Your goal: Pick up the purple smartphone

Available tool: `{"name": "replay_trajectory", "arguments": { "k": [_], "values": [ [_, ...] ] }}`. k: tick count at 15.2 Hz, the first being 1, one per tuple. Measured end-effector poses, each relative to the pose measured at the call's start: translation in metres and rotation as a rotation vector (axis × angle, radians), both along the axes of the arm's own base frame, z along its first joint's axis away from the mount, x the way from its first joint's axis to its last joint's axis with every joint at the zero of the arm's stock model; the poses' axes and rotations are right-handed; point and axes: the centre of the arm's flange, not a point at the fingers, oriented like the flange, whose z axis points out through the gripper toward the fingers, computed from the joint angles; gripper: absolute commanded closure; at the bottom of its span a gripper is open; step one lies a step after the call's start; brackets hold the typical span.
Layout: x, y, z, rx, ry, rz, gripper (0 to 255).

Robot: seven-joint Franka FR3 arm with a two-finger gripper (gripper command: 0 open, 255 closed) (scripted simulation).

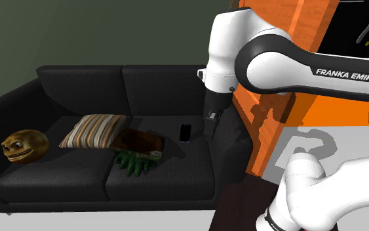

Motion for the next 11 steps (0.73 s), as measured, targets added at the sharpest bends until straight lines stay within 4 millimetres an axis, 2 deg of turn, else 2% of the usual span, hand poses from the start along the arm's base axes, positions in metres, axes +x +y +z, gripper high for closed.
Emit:
{"name": "replay_trajectory", "arguments": {
  "k": [1,3,11],
  "values": [
    [0.000,0.000,0.000,0.000,0.000,0.000,0],
    [0.007,-0.012,-0.011,0.001,-0.001,0.011,0],
    [0.045,-0.088,-0.067,0.004,-0.012,0.088,0]
  ]
}}
